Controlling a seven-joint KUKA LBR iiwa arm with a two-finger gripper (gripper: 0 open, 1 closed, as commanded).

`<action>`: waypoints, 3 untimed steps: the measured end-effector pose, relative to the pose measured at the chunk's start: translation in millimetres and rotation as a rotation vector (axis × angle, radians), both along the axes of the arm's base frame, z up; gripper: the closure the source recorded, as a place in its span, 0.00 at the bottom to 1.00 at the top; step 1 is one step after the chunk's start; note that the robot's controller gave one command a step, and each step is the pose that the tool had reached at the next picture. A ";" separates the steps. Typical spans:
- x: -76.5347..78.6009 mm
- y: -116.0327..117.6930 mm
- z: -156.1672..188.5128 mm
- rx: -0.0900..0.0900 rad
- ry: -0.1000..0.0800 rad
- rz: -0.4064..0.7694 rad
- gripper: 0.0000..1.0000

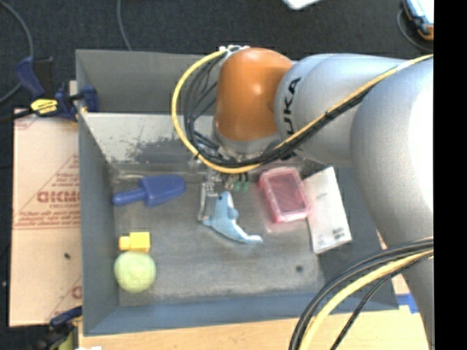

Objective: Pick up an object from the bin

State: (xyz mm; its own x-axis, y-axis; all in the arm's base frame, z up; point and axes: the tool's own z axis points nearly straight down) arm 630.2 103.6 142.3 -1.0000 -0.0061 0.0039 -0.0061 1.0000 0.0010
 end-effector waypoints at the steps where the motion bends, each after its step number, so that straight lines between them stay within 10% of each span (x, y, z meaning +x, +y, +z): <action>1: 1.7 -0.4 5.4 0.001 -0.008 -0.003 0.00; 2: 1.6 -52.9 -59.5 -0.003 0.003 0.022 0.00; 3: 2.8 -51.4 -32.2 0.000 -0.015 0.084 0.00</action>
Offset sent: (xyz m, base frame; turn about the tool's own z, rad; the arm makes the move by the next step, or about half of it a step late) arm 0.0021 -0.0480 -0.0566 -0.0271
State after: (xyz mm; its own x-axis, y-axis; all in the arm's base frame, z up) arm 633.0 52.1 110.1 -0.9959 -0.0897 -0.0111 -0.0897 0.9960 0.0004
